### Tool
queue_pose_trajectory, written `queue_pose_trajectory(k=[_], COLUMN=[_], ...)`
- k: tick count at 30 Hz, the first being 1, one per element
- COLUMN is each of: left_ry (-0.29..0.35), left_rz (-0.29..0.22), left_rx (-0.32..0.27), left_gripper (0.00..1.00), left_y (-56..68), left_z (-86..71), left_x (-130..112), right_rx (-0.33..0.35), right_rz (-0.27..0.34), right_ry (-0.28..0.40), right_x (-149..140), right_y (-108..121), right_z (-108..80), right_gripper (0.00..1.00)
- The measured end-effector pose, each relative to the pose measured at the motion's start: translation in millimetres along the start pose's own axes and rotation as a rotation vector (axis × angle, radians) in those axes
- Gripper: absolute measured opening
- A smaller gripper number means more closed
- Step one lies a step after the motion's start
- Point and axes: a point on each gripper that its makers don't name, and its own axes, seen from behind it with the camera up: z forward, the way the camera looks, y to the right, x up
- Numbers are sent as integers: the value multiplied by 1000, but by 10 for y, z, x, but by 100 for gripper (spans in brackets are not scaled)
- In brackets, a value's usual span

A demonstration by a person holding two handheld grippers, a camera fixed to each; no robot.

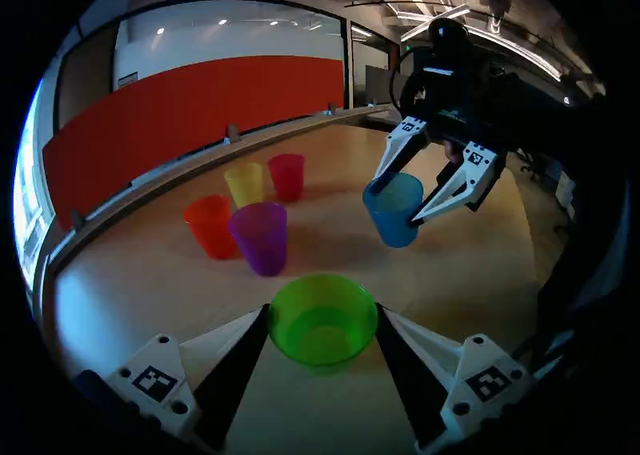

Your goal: Pour water

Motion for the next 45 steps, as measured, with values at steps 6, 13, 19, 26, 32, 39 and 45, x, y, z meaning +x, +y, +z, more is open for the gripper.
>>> queue_pose_trajectory(k=[6, 13, 19, 26, 32, 39, 45], left_ry=[-4, -6, -6, -3, -3, 3, 2], left_rz=[-7, -15, -15, -18, -14, -16, -12], left_rx=[-2, -5, -5, -5, -6, -6, -5], left_gripper=[90, 90, 90, 90, 90, 90, 90], left_y=[4, 8, 1, -14, -16, -25, -34], left_z=[28, 58, 87, 105, 123, 145, 163], left_x=[-40, -79, -80, -73, -62, -24, -10], right_rx=[2, 4, 4, 7, 10, 12, 11], right_rz=[7, 17, 16, 14, 15, 16, 13], right_ry=[-2, -4, -3, -2, 0, 2, 5], right_x=[-50, -89, -103, -110, -111, -113, -110], right_y=[4, 17, 22, 25, 26, 28, 45], right_z=[42, 79, 96, 123, 140, 143, 136], right_gripper=[91, 91, 91, 91, 91, 91, 91])
